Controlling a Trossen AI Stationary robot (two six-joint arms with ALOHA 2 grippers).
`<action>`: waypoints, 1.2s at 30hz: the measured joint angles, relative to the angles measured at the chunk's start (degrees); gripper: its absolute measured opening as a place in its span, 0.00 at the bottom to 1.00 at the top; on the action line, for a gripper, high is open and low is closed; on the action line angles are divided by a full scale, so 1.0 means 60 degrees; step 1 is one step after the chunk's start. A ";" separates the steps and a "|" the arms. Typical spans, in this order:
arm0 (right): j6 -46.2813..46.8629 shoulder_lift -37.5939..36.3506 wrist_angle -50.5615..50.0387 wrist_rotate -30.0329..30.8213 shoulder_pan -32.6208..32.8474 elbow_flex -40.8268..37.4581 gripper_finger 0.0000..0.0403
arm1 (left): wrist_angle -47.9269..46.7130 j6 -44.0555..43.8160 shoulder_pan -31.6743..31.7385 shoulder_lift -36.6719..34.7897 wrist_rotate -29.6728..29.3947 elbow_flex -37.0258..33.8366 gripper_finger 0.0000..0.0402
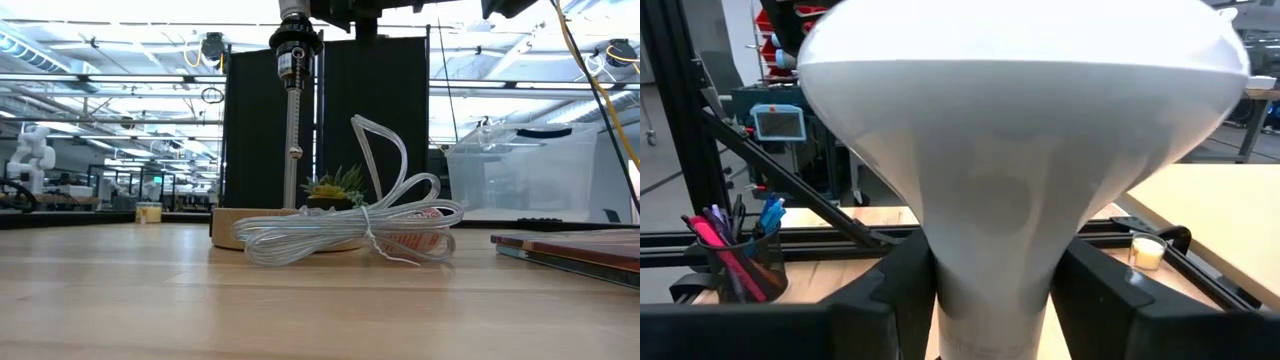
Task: Screw lightbulb
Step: Insert the white lightbulb into the silver lamp
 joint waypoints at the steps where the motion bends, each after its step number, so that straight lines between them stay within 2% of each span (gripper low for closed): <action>1: -0.0020 -0.0004 -0.0014 0.0000 0.0000 0.0004 0.41 | 0.0033 0.0002 0.0000 0.0000 0.0002 -0.0003 0.00; 12: -0.0123 -0.0018 -0.0139 -0.0029 0.0018 0.0007 0.39 | 0.0536 0.0417 -0.0259 -0.0066 -0.0028 -0.0030 0.00; 25: -0.0354 -0.0018 -0.0271 0.0042 0.0108 0.0015 0.39 | 0.1318 0.0765 -0.0454 -0.0213 -0.0166 -0.0034 0.08; 31: -0.0480 -0.0168 -0.0613 0.0292 0.0171 0.0015 0.39 | 0.1274 0.1190 -0.0809 -0.0624 -0.1221 -0.0029 0.08; 36: -0.0197 -0.0173 -0.0671 0.0315 0.0169 0.0015 0.39 | 0.1084 0.1181 -0.1017 -0.0761 -0.1269 -0.0012 0.08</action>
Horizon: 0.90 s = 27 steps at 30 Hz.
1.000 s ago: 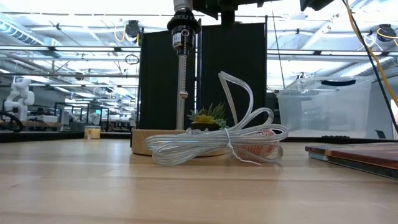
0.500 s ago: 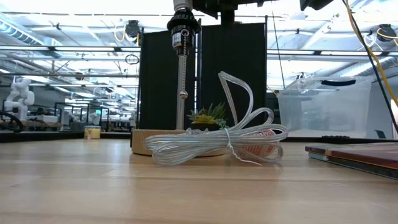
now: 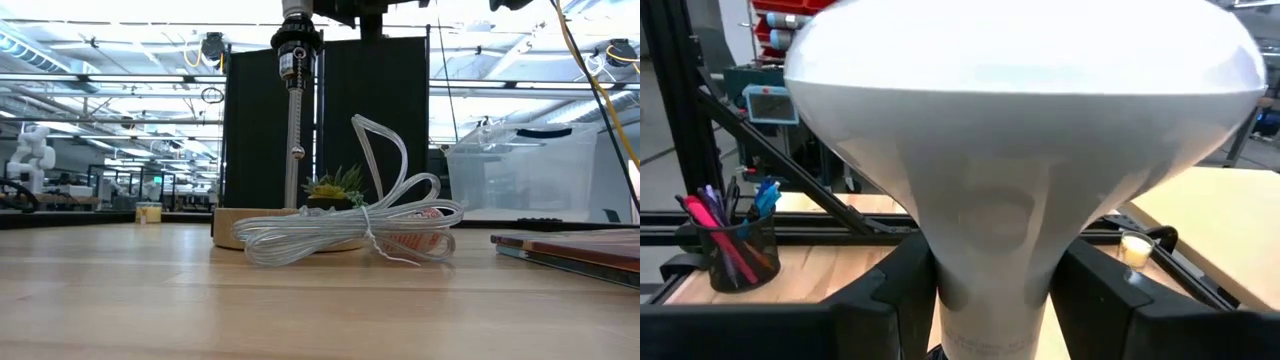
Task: Screw lightbulb
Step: Insert the white lightbulb into the silver lamp
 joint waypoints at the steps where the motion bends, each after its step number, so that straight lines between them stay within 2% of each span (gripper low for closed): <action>1: 0.0100 0.0002 -0.0048 0.0014 -0.0002 0.0000 0.39 | -0.0096 -0.0043 -0.0018 0.0006 -0.0027 0.0000 0.08; 10: 0.0451 -0.0013 -0.0264 0.0024 0.0030 -0.0049 0.39 | -0.0461 -0.0395 -0.0021 0.0015 -0.0264 0.0000 0.08; 19: 0.0735 -0.0006 0.0885 0.0198 0.0035 -0.0744 0.39 | -0.0467 -0.0291 -0.0028 0.0011 -0.0270 0.0000 0.08; 27: 0.0492 -0.0002 0.0882 0.0191 0.0038 -0.0827 0.39 | -0.0466 -0.0245 -0.0017 0.0011 -0.0319 0.0004 0.08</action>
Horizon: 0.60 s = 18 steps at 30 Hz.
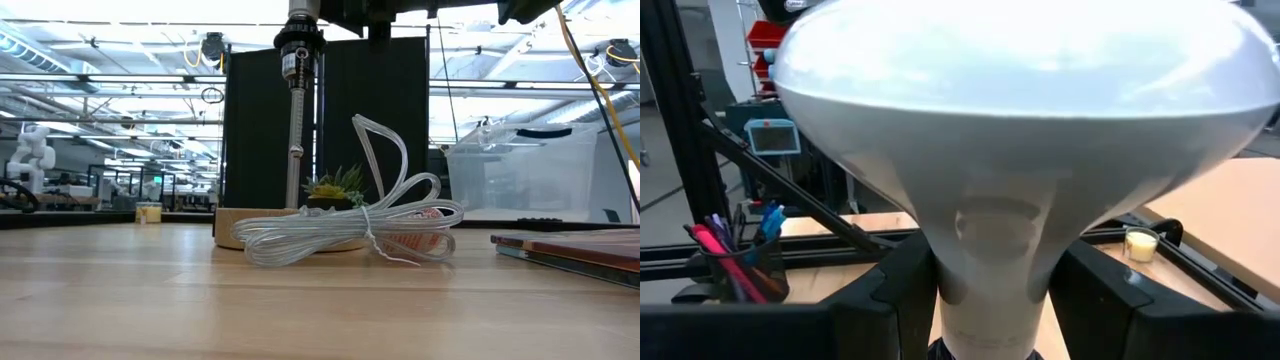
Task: Screw lightbulb
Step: Insert the white lightbulb into the silver lamp
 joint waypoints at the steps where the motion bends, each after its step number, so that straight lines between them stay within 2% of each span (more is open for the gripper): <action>1: -0.0040 0.0000 0.0003 0.0000 0.0000 0.0000 0.39 | 0.0000 0.0000 0.0029 0.0000 0.0000 0.0000 0.08; 10: -0.0243 0.0007 0.0002 -0.0068 -0.0004 -0.0005 0.40 | 0.0083 -0.0075 0.0451 0.0723 -0.0002 0.0011 0.08; 18: -0.0272 0.0009 -0.0011 -0.0069 -0.0004 -0.0007 0.40 | 0.0579 0.0288 0.0495 0.0721 0.0320 0.0011 0.08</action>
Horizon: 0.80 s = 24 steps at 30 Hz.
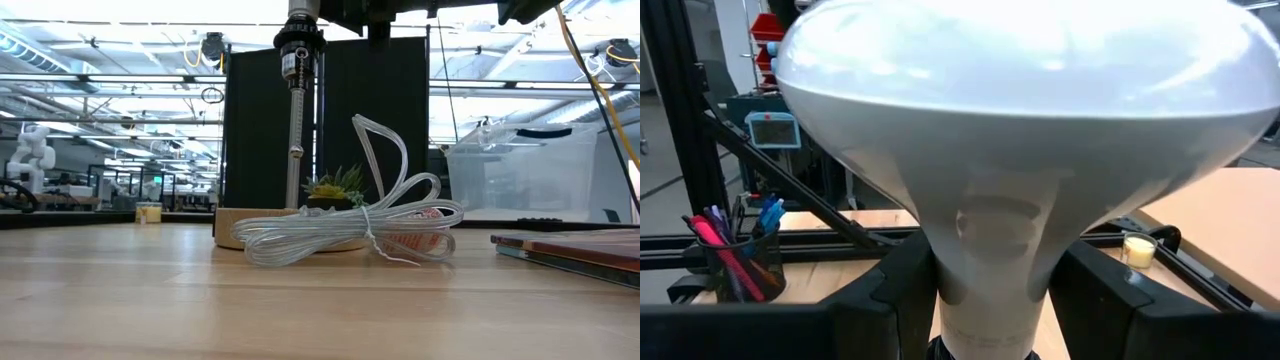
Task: Screw lightbulb
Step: Insert the white lightbulb into the silver lamp
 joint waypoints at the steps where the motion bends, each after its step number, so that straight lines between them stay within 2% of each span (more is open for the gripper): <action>1: -0.0002 -0.0001 -0.0005 0.0002 0.0000 0.0000 0.40 | -0.0094 -0.0051 -0.0004 0.0008 0.0043 0.0000 0.08; 15: -0.0099 0.0010 0.0050 -0.0015 0.0000 0.0000 0.40 | -0.0677 -0.0761 0.0007 0.0157 0.0081 0.0018 0.08; 19: -0.0318 0.0017 0.0266 -0.0363 -0.0013 -0.0004 0.40 | -0.0726 -0.0769 0.0000 0.0153 0.0077 0.0022 0.08; 24: -0.0567 0.0017 0.0236 -0.0379 0.0043 -0.0012 0.44 | -0.0738 -0.0797 -0.0003 0.0153 0.0018 0.0022 0.08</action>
